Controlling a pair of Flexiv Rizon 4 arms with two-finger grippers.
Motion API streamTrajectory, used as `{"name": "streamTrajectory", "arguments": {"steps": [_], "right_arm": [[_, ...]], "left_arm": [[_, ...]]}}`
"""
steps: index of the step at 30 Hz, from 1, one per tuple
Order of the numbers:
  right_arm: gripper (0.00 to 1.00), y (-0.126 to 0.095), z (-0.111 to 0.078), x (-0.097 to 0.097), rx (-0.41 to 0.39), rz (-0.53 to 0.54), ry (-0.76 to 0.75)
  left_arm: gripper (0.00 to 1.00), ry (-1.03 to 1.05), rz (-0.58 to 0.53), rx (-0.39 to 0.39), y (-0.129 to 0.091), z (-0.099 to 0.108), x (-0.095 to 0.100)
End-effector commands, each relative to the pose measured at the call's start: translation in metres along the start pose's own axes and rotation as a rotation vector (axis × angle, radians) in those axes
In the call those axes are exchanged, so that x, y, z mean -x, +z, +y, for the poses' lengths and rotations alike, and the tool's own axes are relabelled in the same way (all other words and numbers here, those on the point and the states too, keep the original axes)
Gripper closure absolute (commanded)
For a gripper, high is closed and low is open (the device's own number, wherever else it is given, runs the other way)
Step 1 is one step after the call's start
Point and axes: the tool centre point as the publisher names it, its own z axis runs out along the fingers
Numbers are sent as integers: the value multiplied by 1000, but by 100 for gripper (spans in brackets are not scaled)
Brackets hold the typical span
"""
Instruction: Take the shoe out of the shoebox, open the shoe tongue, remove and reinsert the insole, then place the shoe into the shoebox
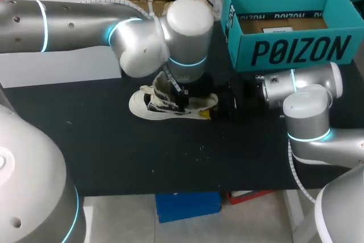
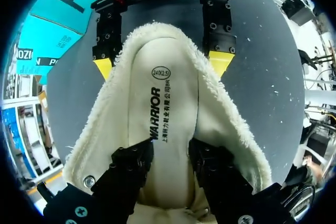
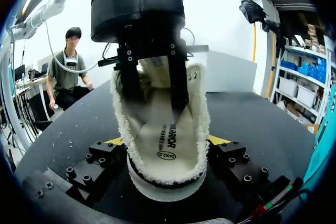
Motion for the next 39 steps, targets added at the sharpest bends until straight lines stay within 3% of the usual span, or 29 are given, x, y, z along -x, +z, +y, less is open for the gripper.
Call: {"name": "streamTrajectory", "arguments": {"steps": [1, 16, 22, 32, 33, 36, 39], "right_arm": [[100, 0, -2, 2, -1, -1, 2], [100, 0, -2, 2, -1, -1, 2], [100, 0, -2, 2, -1, -1, 2], [100, 0, -2, 2, -1, -1, 2], [100, 0, -2, 2, -1, -1, 2], [100, 0, -2, 2, -1, -1, 2], [100, 0, -2, 2, -1, -1, 2]], "left_arm": [[55, -27, -178, 73, 23, 3, -6], [55, -98, -429, 63, 29, 32, 30], [55, -84, -446, 2, 31, 33, 42], [58, -47, -468, -15, 42, 25, 50], [60, -47, -458, -21, 44, 25, 50], [100, -25, -434, -19, 46, 25, 49], [100, 12, -396, -14, 48, 22, 47]]}}
